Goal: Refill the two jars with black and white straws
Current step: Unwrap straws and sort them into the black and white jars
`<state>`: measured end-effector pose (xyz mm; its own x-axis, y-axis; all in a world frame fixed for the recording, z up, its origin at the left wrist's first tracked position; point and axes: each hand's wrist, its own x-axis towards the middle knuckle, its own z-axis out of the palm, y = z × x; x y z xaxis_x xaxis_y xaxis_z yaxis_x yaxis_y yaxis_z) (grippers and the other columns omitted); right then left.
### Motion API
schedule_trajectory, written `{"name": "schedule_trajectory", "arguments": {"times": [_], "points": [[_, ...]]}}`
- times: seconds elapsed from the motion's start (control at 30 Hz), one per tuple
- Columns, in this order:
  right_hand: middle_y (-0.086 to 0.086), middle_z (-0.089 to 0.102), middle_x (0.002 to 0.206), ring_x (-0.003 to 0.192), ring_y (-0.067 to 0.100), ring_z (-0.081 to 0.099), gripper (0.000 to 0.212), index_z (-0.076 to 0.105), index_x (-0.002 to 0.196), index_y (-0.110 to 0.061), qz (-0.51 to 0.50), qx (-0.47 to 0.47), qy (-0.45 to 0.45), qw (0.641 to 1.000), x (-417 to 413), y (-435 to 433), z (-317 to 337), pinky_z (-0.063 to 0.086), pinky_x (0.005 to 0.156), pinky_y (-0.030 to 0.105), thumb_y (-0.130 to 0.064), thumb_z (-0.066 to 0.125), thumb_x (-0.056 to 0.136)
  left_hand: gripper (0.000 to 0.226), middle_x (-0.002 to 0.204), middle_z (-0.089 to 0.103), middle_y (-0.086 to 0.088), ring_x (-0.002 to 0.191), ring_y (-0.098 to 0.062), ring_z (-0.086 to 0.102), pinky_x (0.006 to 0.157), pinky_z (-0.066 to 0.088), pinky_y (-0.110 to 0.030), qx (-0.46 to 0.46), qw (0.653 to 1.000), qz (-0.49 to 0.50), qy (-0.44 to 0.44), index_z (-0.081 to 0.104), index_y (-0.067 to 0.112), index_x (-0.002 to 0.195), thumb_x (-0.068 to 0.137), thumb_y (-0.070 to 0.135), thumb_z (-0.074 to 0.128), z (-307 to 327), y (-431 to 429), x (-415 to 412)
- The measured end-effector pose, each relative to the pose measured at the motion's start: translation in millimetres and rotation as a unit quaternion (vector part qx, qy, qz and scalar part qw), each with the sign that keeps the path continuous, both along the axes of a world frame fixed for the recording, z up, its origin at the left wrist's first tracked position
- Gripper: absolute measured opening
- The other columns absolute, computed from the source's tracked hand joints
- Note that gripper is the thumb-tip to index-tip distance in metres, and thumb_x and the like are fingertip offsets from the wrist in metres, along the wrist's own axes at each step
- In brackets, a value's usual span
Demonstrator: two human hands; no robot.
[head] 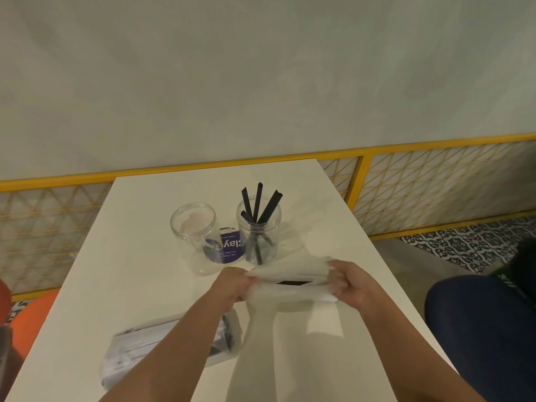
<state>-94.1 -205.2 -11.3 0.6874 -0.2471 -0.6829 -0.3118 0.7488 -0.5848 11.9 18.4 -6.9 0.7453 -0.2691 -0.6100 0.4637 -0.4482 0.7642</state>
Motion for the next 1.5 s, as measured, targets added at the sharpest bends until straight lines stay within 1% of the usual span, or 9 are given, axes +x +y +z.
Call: {"name": "schedule_trajectory", "arguments": {"times": [0.17, 0.27, 0.4, 0.57, 0.77, 0.87, 1.03, 1.27, 1.5], "points": [[0.014, 0.061, 0.094, 0.077, 0.022, 0.059, 0.040, 0.060, 0.107, -0.002, 0.143, -0.205, 0.079, 0.965, -10.1, -0.2, 3.2, 0.051, 0.057, 0.029, -0.003, 0.077, 0.070, 0.023, 0.085, 0.059, -0.014, 0.063, -0.018, 0.060, 0.052, 0.052, -0.026, -0.249, 0.946, 0.152, 0.139, 0.055, -0.002, 0.096, 0.091, -0.015, 0.037, -8.2, 5.5, 12.6], [0.012, 0.059, 0.089, 0.078, 0.022, 0.059, 0.021, 0.056, 0.102, 0.001, 0.080, -0.175, 0.059, 0.979, -7.8, 1.7, 4.6, 0.057, 0.050, 0.034, 0.006, 0.063, 0.083, 0.019, 0.067, 0.059, -0.011, 0.041, -0.012, 0.057, 0.037, 0.045, -0.016, -0.317, 0.892, 0.231, 0.224, 0.053, 0.001, 0.093, 0.093, -0.008, 0.036, -11.9, 7.5, 12.8], [0.013, 0.065, 0.064, 0.058, 0.024, 0.066, 0.020, 0.053, 0.084, 0.002, -0.015, -0.059, 0.032, 0.998, -1.4, 1.9, 1.1, 0.054, 0.041, 0.028, 0.009, 0.038, 0.094, 0.019, 0.037, 0.044, 0.002, 0.024, -0.006, 0.033, 0.032, 0.029, -0.011, -0.280, 0.912, 0.180, 0.239, 0.051, 0.009, 0.075, 0.087, -0.002, 0.043, -15.9, 9.2, 2.2], [0.003, 0.046, 0.049, 0.038, 0.013, 0.043, 0.026, 0.046, 0.071, -0.008, -0.030, -0.100, 0.060, 0.993, 0.6, 3.7, -3.6, 0.039, 0.040, 0.019, 0.004, 0.037, 0.092, 0.013, 0.064, 0.057, -0.003, 0.052, -0.015, 0.051, 0.049, 0.041, -0.025, -0.266, 0.944, 0.095, 0.173, 0.055, 0.015, 0.088, 0.089, 0.002, 0.050, -1.7, 11.0, -1.2], [0.010, 0.046, 0.109, 0.096, 0.028, 0.049, 0.033, 0.050, 0.115, -0.011, 0.171, -0.580, 0.123, 0.787, 11.6, 16.5, 13.9, 0.041, 0.073, 0.030, -0.006, 0.056, 0.083, 0.043, 0.092, 0.062, -0.002, 0.079, -0.018, 0.054, 0.065, 0.046, -0.027, -0.059, 0.980, -0.142, -0.126, 0.068, 0.016, 0.068, 0.087, -0.011, 0.041, 11.8, 3.0, -3.2], [0.011, 0.049, 0.109, 0.099, 0.025, 0.047, 0.036, 0.057, 0.112, -0.008, 0.116, -0.751, -0.008, 0.650, 18.0, 43.5, 25.9, 0.037, 0.081, 0.029, 0.002, 0.060, 0.078, 0.032, 0.110, 0.051, -0.008, 0.089, -0.025, 0.052, 0.073, 0.041, -0.022, 0.110, 0.937, -0.213, -0.253, 0.070, 0.012, 0.101, 0.093, 0.001, 0.041, 5.3, -6.5, -4.4], [0.014, 0.063, 0.096, 0.082, 0.020, 0.056, 0.018, 0.067, 0.095, -0.002, 0.247, -0.720, -0.148, 0.632, 30.6, 88.7, 15.1, 0.042, 0.078, 0.025, 0.001, 0.050, 0.088, 0.056, 0.135, 0.039, -0.010, 0.120, -0.024, 0.046, 0.096, 0.037, -0.022, 0.155, 0.890, -0.267, -0.334, 0.043, 0.016, 0.135, 0.083, 0.007, 0.063, -7.0, -8.2, -9.9], [0.005, 0.042, 0.131, 0.120, 0.024, 0.038, 0.057, 0.044, 0.136, -0.018, 0.484, -0.755, -0.012, 0.441, 37.0, 83.5, -23.9, 0.034, 0.099, 0.033, -0.026, 0.064, 0.083, 0.085, 0.131, 0.037, -0.013, 0.111, -0.027, 0.051, 0.089, 0.049, -0.031, 0.163, 0.893, -0.305, -0.286, 0.021, 0.028, 0.147, 0.078, -0.012, 0.050, -3.1, 3.0, -7.2], [0.006, 0.038, 0.135, 0.125, 0.026, 0.036, 0.053, 0.038, 0.133, -0.015, 0.475, -0.780, 0.023, 0.406, 39.8, 80.1, -27.0, 0.032, 0.102, 0.036, -0.027, 0.059, 0.086, 0.089, 0.133, 0.038, -0.012, 0.113, -0.026, 0.051, 0.084, 0.049, -0.027, 0.152, 0.905, -0.288, -0.275, 0.017, 0.029, 0.148, 0.077, -0.010, 0.055, -1.1, 4.5, -5.7]]}}
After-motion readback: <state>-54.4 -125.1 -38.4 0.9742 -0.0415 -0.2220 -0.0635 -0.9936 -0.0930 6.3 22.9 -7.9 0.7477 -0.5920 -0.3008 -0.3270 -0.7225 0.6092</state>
